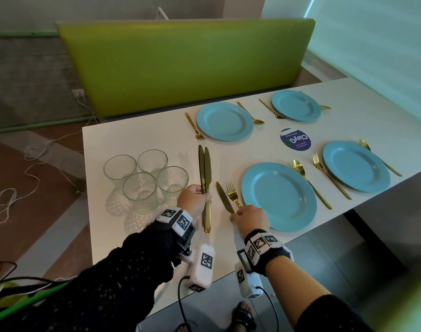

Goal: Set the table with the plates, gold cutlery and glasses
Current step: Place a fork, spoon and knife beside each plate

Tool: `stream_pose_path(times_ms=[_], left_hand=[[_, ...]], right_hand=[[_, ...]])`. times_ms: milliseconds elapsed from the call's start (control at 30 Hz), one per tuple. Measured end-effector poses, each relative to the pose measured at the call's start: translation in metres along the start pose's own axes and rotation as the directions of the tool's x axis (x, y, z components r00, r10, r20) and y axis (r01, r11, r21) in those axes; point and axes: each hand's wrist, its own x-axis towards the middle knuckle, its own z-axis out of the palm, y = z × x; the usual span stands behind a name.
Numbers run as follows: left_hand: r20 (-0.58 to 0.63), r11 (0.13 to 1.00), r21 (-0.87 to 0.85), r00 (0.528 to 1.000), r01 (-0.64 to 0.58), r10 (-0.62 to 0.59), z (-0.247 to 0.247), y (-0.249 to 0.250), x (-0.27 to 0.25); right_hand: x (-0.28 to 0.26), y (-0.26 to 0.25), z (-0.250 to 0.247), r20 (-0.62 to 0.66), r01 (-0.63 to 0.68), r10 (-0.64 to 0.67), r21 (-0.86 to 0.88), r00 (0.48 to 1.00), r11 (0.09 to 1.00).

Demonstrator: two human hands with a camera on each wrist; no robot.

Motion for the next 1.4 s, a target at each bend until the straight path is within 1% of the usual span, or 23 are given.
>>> stream_pose_path(times_ms=[300,533,900,1000,1200,1400], left_hand=[[-0.003,1.000,0.027,1.000,0.004,-0.004,0.006,0.000,-0.005],[0.001,0.999,0.046,1.000,-0.007,0.007,0.006,0.000,-0.007],[0.010,0.999,0.037,1.000,-0.008,0.008,0.006,-0.003,-0.010],[0.014,1.000,0.026,1.000,-0.004,0.004,0.007,-0.004,-0.009],[0.022,0.999,0.036,1.000,-0.011,0.010,0.010,-0.004,-0.009],[0.052,1.000,0.010,0.999,-0.011,0.010,0.017,-0.002,-0.011]], right_hand=[[-0.003,0.008,0.001,-0.008,-0.003,0.004,0.067,1.000,0.998],[0.000,0.008,-0.003,-0.020,-0.019,0.020,0.060,1.000,0.998],[0.000,0.009,-0.004,-0.022,0.006,-0.005,0.026,1.000,1.000],[0.000,0.010,-0.009,-0.022,0.012,-0.011,0.031,1.000,0.999],[0.009,0.025,-0.034,-0.039,0.036,-0.033,0.104,0.999,0.994],[0.012,0.040,-0.050,-0.028,0.077,-0.076,0.055,0.997,0.995]])
